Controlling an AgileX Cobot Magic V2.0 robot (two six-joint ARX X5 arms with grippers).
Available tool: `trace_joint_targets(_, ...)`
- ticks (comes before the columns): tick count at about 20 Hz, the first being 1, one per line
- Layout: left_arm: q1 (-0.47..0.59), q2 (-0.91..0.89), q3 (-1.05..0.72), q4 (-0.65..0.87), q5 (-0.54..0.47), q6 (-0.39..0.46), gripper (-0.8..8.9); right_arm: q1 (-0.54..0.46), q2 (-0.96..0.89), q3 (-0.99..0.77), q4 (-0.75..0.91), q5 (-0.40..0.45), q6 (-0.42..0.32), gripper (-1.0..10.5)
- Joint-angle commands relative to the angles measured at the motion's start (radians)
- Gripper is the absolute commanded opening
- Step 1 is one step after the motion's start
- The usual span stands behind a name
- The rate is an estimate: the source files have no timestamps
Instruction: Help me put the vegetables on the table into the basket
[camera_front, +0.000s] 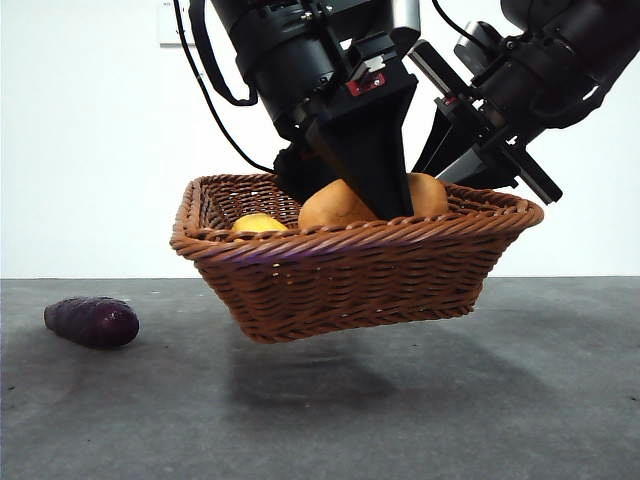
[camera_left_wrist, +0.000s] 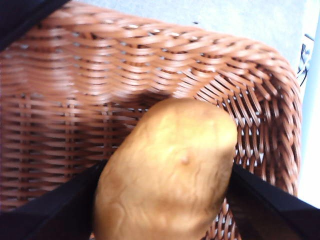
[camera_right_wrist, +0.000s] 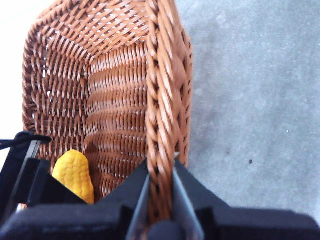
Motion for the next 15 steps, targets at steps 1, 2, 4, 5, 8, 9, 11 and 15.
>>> trace_joint_targets(1,-0.001,0.014,-0.011,0.002,0.005,-0.071,4.72,0.001,0.001,0.001,0.007,-0.015,-0.010,-0.1)
trace_joint_targets(2,0.000,0.013,-0.009,0.000,0.005,-0.093,4.72,0.001,0.001,0.001,0.003,-0.015,-0.013,-0.1)
trace_joint_targets(4,0.008,0.005,0.013,-0.037,0.005,-0.127,4.72,0.001,0.001,0.001,0.003,-0.015,-0.013,-0.1)
trace_joint_targets(5,0.010,-0.007,0.025,-0.059,0.005,-0.133,4.72,0.001,0.001,0.001,0.003,-0.015,-0.013,-0.1)
trace_joint_targets(8,0.031,-0.113,0.037,-0.083,-0.028,-0.190,4.72,0.000,0.001,0.001,0.008,-0.015,-0.013,-0.1)
trace_joint_targets(9,0.048,-0.168,0.037,-0.085,-0.072,-0.222,4.72,-0.002,0.001,0.001,0.010,-0.014,-0.015,-0.1)
trace_joint_targets(11,0.111,-0.291,0.037,-0.086,-0.200,-0.317,4.72,-0.014,0.001,0.002,0.015,-0.015,-0.017,-0.1)
trace_joint_targets(15,0.346,-0.459,0.037,-0.117,-0.293,-0.541,4.72,-0.054,0.000,0.039,0.006,-0.055,-0.031,-0.1)
